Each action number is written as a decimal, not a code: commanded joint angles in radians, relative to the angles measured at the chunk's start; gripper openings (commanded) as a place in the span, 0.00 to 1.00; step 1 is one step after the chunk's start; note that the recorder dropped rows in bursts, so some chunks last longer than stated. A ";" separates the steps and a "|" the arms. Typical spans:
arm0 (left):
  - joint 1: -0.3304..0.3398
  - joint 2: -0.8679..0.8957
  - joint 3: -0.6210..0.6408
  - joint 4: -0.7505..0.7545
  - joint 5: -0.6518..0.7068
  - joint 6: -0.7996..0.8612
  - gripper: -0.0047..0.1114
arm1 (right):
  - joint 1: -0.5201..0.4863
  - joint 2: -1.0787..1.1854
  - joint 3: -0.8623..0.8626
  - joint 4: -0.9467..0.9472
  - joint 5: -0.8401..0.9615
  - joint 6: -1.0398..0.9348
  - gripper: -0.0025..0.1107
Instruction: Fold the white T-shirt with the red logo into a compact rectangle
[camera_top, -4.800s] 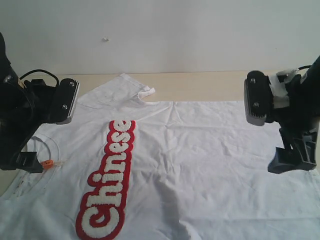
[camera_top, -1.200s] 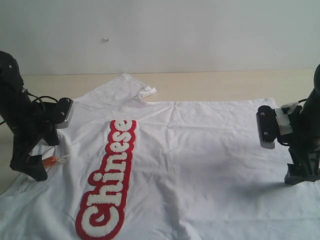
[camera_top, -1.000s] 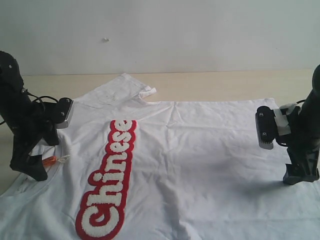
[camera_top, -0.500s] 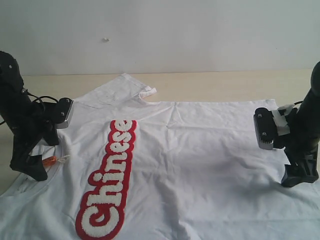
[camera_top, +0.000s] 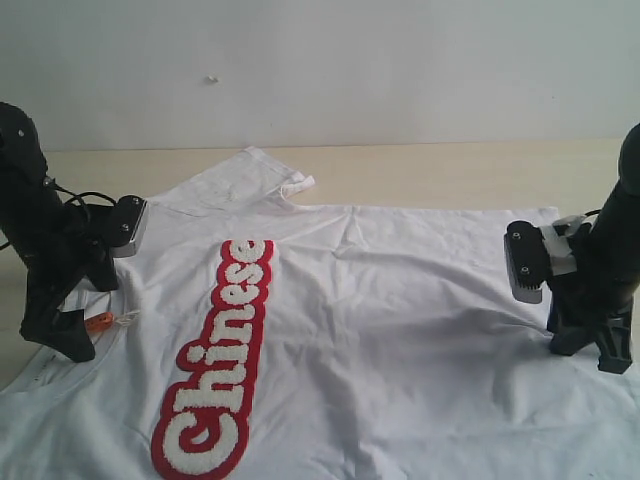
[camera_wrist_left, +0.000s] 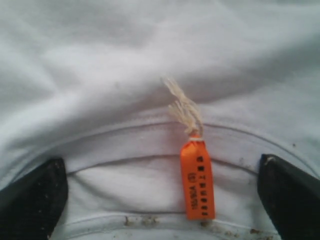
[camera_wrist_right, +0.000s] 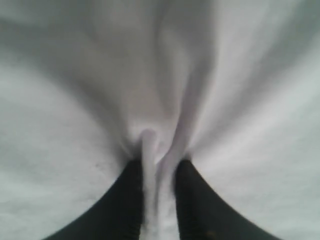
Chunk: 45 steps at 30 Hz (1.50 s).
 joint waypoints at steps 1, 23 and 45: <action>-0.005 0.050 0.022 -0.037 0.033 -0.004 0.94 | 0.003 0.090 0.032 -0.075 -0.145 0.010 0.02; -0.007 0.009 0.022 0.025 0.046 -0.049 0.94 | 0.003 0.042 0.032 -0.095 -0.182 0.092 0.02; -0.007 -0.017 0.083 0.080 -0.049 -0.154 0.94 | 0.003 0.042 0.032 -0.095 -0.162 0.110 0.02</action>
